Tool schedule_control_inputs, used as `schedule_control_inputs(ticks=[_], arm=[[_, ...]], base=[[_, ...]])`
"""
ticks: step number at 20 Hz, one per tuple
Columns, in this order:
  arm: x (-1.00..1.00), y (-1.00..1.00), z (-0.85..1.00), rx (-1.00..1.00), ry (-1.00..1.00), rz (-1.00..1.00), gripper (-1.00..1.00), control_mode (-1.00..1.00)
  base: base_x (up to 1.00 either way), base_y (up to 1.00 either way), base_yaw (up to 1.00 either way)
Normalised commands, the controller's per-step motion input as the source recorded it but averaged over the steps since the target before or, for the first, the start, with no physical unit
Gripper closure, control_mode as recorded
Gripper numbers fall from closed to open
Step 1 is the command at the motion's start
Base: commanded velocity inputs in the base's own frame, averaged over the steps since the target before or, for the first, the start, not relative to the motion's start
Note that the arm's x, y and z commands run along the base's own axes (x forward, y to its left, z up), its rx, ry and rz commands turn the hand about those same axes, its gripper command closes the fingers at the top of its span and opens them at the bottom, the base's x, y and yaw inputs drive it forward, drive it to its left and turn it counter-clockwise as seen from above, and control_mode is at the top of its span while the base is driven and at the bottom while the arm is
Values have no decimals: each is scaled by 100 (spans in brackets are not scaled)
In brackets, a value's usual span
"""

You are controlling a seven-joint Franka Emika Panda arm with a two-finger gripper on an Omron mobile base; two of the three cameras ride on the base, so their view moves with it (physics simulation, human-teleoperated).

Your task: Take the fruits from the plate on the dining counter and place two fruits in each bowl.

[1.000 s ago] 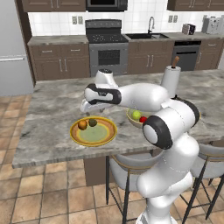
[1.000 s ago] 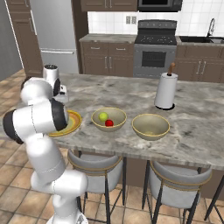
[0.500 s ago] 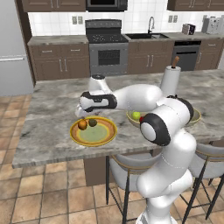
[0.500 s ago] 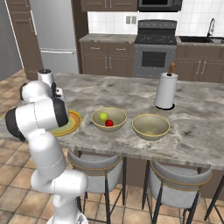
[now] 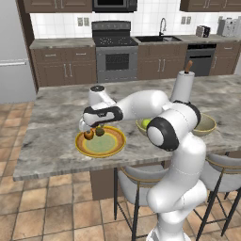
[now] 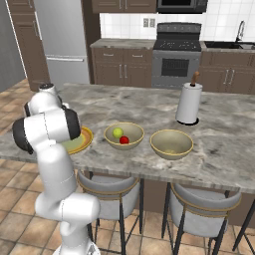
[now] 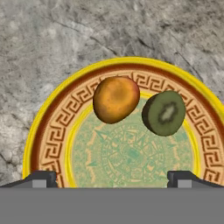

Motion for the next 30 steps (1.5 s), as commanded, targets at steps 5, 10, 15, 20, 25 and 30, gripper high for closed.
schedule_control_inputs(ticks=[5, 10, 15, 20, 25, 30], arm=[[22, 0, -1, -3, 2, 4, -100, -100], [7, 11, 0, 0, 3, 9, -100, -100], [2, 8, -6, 0, 3, 11, -100, -100], [0, 5, -17, 0, 0, 11, -100, -100], [5, 0, -15, 0, 3, 8, -100, -100], [21, 0, -2, 0, 0, 9, -100, -100]], base=[[0, 0, 0], [0, 0, 0], [0, 0, 0], [0, 0, 0], [0, 0, 0], [0, 0, 0]])
